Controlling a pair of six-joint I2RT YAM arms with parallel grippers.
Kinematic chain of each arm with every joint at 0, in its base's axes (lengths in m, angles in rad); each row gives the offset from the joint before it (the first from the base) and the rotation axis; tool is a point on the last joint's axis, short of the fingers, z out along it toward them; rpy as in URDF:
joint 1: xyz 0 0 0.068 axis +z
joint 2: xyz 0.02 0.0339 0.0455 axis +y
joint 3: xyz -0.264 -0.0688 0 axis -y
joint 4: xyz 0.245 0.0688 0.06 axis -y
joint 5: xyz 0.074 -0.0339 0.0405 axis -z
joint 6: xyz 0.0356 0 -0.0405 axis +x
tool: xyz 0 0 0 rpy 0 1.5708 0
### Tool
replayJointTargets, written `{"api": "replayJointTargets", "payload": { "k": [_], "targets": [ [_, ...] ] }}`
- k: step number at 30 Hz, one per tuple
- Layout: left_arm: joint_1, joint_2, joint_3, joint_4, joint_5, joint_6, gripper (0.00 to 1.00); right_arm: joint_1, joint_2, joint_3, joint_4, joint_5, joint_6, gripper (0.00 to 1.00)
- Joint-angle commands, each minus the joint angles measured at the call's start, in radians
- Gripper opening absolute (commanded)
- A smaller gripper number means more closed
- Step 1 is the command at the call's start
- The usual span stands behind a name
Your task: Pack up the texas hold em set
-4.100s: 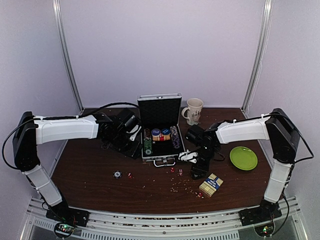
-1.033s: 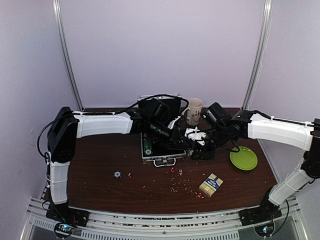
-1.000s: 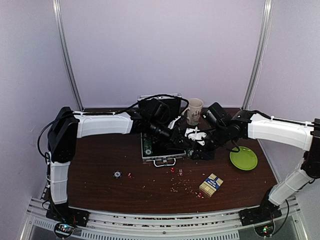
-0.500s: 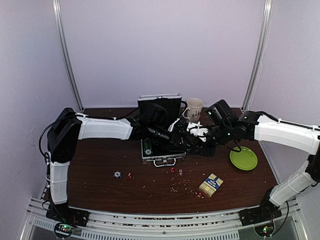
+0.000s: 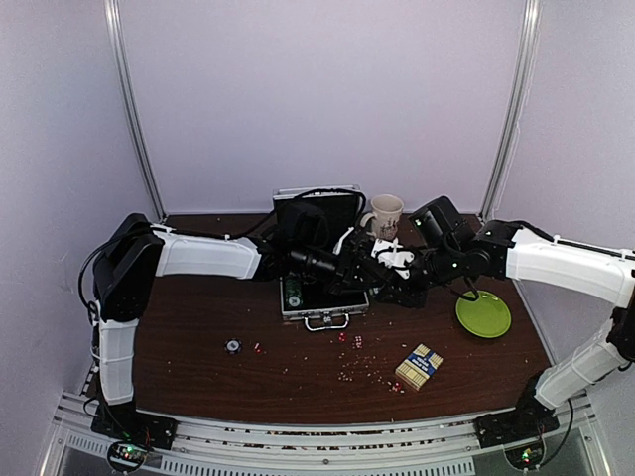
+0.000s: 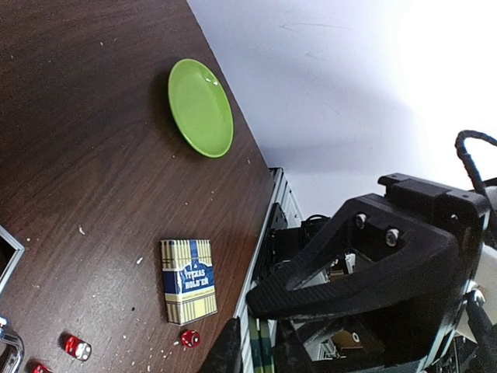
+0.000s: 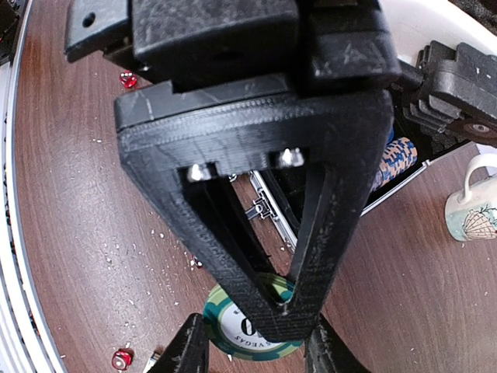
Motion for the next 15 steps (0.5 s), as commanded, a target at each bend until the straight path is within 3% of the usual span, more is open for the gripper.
{"api": "replayJointTargets", "payload": {
  "k": [1, 5, 8, 11, 15],
  "targets": [
    [0.006, -0.023, -0.004, 0.037, 0.023, -0.001, 0.14, 0.000, -0.010, -0.001, 0.018, 0.013, 0.013, 0.29],
    [0.006, -0.031, -0.003, -0.002, 0.031, 0.027, 0.06, 0.001, -0.006, -0.002, 0.007, 0.018, 0.013, 0.33],
    [0.020, -0.060, -0.011, -0.093, 0.024, 0.107, 0.04, -0.021, -0.023, -0.012, -0.024, -0.002, 0.010, 0.50],
    [0.061, -0.110, -0.001, -0.335, -0.035, 0.320, 0.03, -0.100, -0.075, -0.062, -0.051, -0.110, 0.012, 0.61],
    [0.114, -0.174, 0.059, -0.718, -0.268, 0.709, 0.03, -0.207, -0.118, -0.144, -0.087, -0.222, 0.003, 0.63]
  ]
}}
